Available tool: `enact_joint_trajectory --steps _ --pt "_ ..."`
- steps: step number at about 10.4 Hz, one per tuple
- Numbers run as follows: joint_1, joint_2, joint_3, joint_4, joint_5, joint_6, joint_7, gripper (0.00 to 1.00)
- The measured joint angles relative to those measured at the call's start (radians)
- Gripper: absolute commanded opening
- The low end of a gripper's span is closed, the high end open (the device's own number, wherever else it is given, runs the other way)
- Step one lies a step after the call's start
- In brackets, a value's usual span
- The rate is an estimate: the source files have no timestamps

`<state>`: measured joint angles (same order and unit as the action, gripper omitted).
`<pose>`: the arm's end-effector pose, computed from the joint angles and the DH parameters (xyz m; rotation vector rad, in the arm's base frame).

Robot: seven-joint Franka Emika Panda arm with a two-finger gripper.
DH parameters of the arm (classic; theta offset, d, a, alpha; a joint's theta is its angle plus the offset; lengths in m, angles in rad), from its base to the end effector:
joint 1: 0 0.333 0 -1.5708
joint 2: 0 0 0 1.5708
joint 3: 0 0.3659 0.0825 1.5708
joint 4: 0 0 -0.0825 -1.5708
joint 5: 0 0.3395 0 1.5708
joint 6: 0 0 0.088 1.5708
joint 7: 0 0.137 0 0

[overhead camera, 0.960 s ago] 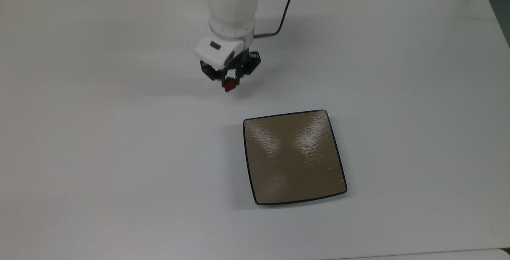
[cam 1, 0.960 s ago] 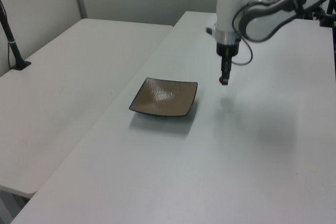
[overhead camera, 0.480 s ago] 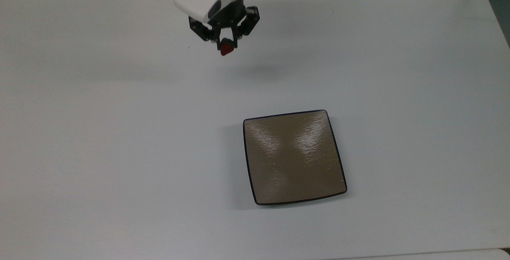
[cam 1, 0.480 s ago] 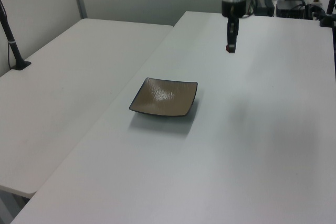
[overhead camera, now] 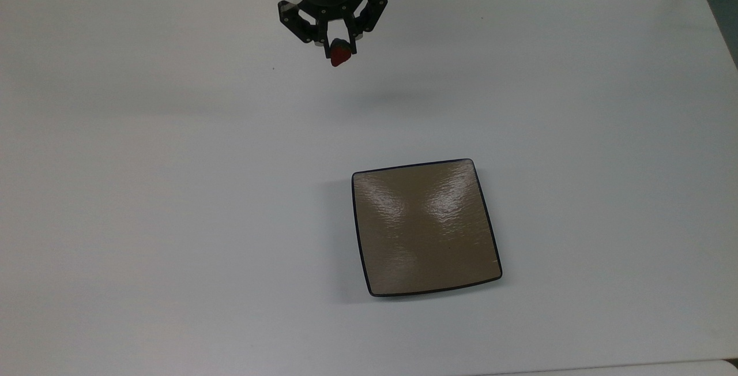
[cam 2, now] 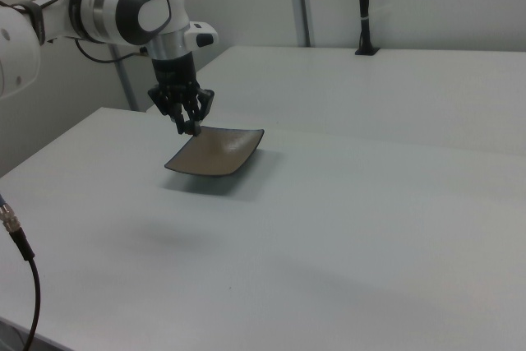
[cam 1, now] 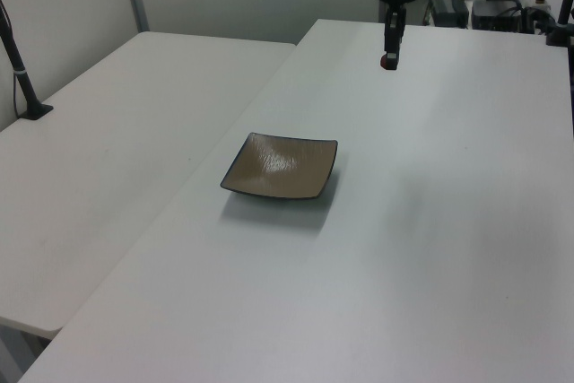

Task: Strawberries on a ceramic plate
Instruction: 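Carry the strawberry over the brown plate and lower it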

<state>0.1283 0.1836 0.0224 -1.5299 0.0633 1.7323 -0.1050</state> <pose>0.5787 0.0944 0.5760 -3.0512 -0.3767 -0.0266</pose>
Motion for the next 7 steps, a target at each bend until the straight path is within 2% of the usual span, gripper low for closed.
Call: enact_joint_trajectory --steps 3,5,7 --pt "0.000 0.015 0.000 0.004 0.071 0.038 -0.002 0.16" --pt "0.006 0.045 0.001 0.005 0.123 0.176 -0.003 0.16" --pt "0.025 0.097 0.004 0.005 0.139 0.313 -0.003 0.16"
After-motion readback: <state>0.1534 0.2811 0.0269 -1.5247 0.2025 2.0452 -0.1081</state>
